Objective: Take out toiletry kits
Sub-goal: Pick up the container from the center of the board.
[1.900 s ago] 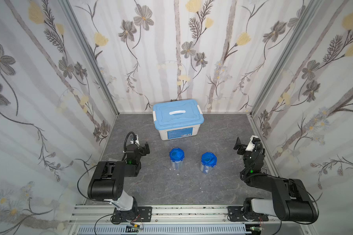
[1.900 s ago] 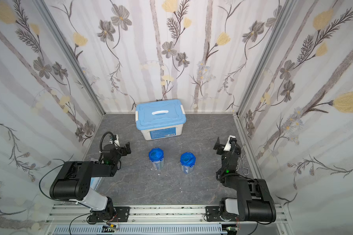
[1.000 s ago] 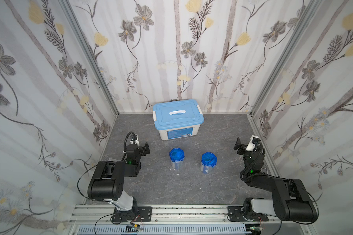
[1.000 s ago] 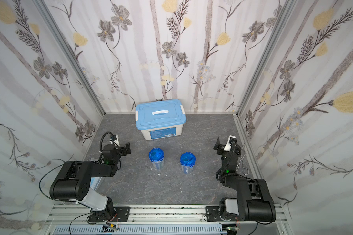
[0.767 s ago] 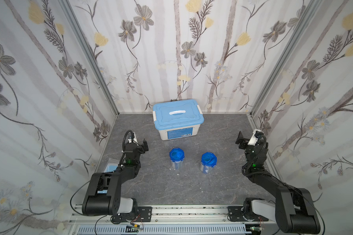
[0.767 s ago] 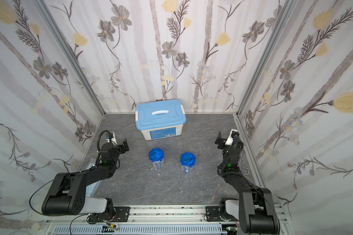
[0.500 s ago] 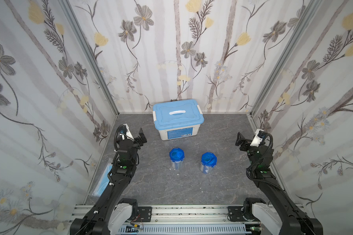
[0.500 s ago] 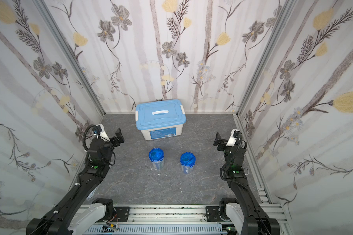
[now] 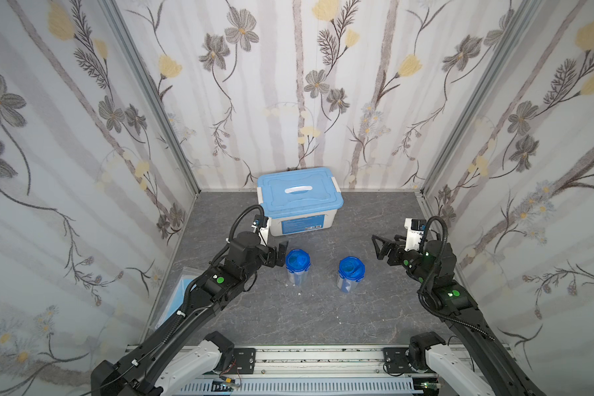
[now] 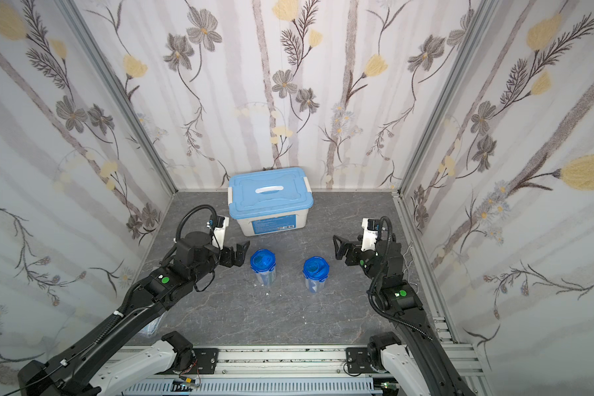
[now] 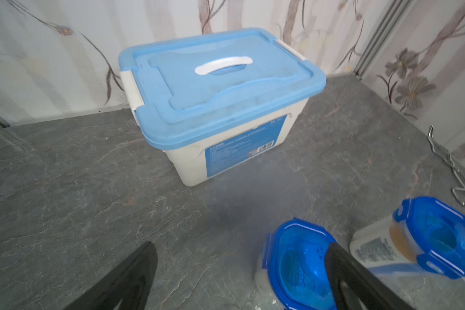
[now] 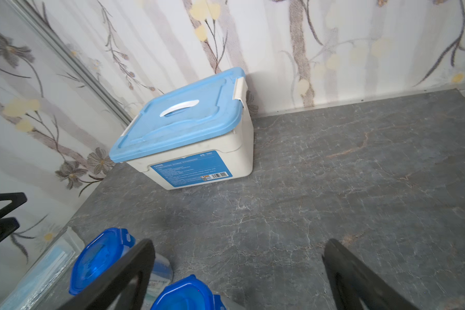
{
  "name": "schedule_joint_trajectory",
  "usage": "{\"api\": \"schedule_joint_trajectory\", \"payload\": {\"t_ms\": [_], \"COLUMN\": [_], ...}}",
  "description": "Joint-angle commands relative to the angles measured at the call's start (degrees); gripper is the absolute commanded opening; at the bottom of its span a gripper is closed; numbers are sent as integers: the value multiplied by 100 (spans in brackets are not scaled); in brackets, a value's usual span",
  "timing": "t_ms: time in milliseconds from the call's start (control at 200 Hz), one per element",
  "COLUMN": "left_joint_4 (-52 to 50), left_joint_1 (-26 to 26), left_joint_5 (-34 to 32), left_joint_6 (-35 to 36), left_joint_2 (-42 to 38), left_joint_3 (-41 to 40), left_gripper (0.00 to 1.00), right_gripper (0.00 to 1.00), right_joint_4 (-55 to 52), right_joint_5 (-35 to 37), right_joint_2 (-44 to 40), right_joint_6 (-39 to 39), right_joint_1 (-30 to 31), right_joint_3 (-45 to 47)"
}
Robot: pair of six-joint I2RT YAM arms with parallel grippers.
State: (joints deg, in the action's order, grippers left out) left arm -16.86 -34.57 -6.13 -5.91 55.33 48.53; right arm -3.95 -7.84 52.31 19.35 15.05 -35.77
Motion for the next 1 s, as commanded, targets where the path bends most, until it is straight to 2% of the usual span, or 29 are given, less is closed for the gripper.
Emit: {"api": "schedule_joint_trajectory", "payload": {"t_ms": [0,135,245,614,799,889,994], "left_joint_4": [-555,181,584,1051,1330,1331,1277], "left_joint_1": [-374,-1012,-1301,-1369,-1377,-1375,-1377], "left_joint_5": [283,252,104,-176,-666,-603,-455], "left_joint_6": [217,-53,-121,-45,142,256,115], "left_joint_2": [189,381,597,1535,1200,1161,1479], "left_joint_3": [88,-381,-588,-450,-845,-823,-598], "left_gripper": [100,100,100,100,100,100,100], "right_gripper": [100,100,100,100,100,100,100], "right_joint_4": [-48,137,69,90,69,160,236], "right_joint_5": [239,204,18,211,221,156,83], "right_joint_2": [149,327,315,60,101,209,355], "right_joint_6": [74,29,16,66,9,24,71], "right_joint_1": [36,41,34,37,34,42,34], "right_joint_3": [11,12,57,383,395,430,433]}}
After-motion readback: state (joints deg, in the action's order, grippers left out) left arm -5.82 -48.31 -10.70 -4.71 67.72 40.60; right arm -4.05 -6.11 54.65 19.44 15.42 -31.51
